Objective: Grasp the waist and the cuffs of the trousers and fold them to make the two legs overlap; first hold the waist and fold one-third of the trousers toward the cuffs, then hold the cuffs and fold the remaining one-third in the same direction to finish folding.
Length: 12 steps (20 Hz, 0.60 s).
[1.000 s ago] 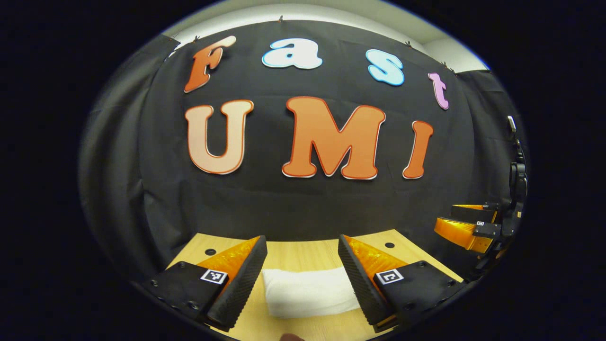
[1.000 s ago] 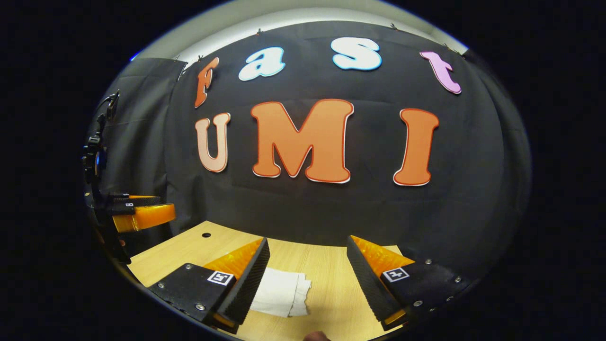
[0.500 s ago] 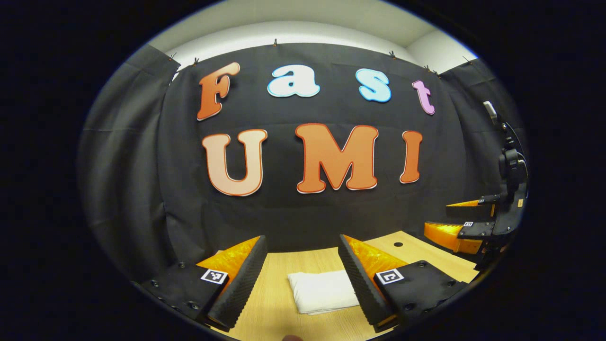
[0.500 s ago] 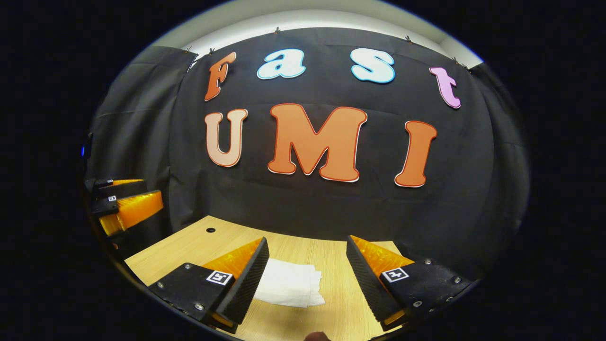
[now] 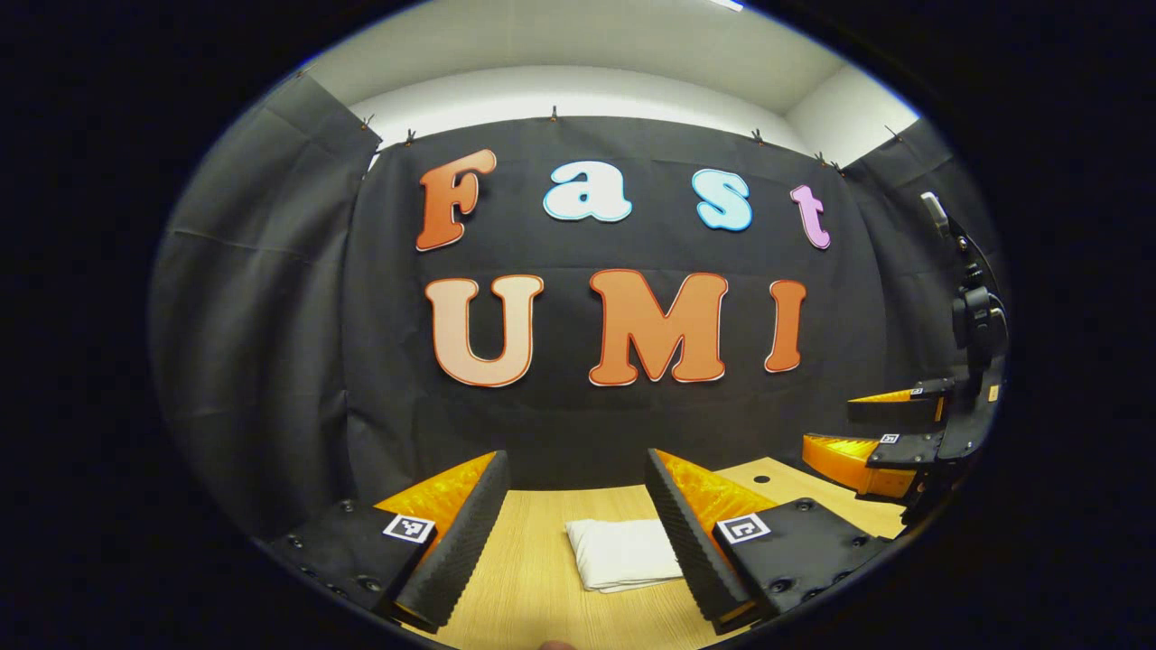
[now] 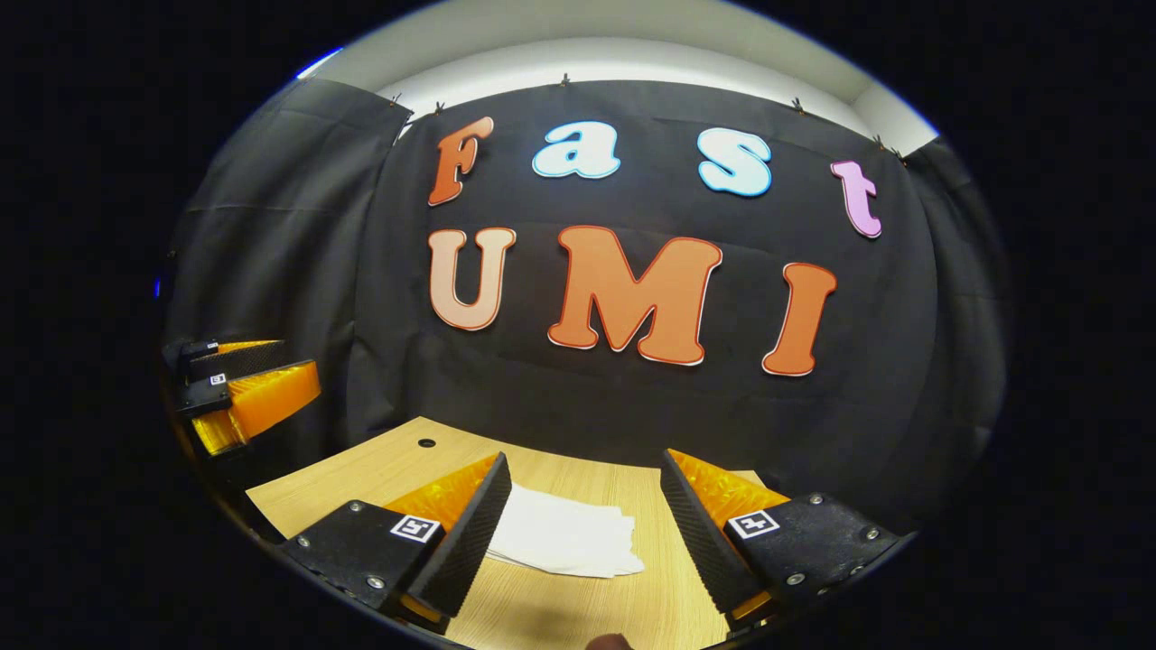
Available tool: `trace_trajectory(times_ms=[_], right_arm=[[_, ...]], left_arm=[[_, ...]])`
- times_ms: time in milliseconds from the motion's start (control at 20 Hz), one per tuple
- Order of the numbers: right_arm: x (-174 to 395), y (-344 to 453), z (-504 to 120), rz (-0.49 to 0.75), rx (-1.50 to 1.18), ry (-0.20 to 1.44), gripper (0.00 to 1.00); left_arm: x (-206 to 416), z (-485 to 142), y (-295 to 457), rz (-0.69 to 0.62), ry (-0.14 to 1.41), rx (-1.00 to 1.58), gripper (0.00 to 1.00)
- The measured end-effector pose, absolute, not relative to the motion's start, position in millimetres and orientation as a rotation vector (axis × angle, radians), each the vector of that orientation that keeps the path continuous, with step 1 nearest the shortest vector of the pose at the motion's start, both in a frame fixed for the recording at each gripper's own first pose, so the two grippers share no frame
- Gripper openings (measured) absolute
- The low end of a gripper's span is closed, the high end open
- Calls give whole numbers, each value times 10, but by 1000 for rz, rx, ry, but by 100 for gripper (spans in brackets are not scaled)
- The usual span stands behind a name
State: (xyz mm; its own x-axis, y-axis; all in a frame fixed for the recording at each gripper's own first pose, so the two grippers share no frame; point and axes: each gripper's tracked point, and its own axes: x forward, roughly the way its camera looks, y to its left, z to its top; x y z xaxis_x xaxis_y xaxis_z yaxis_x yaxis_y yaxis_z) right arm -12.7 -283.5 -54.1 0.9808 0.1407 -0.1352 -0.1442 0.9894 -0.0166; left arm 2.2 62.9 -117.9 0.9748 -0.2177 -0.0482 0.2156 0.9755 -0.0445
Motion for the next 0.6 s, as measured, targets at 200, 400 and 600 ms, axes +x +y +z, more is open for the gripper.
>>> trace_trajectory(times_ms=[200,400,600], right_arm=[[-506,-2763,-618,157,-31,157,99],[-571,-2797,-502,177,-44,126,99],[-546,-2881,-337,195,-3,73,99]], left_arm=[[-142,-1450,728,-204,118,-54,100],[-227,-1381,867,-162,125,-35,98],[-225,-1198,808,-139,90,-31,100]])
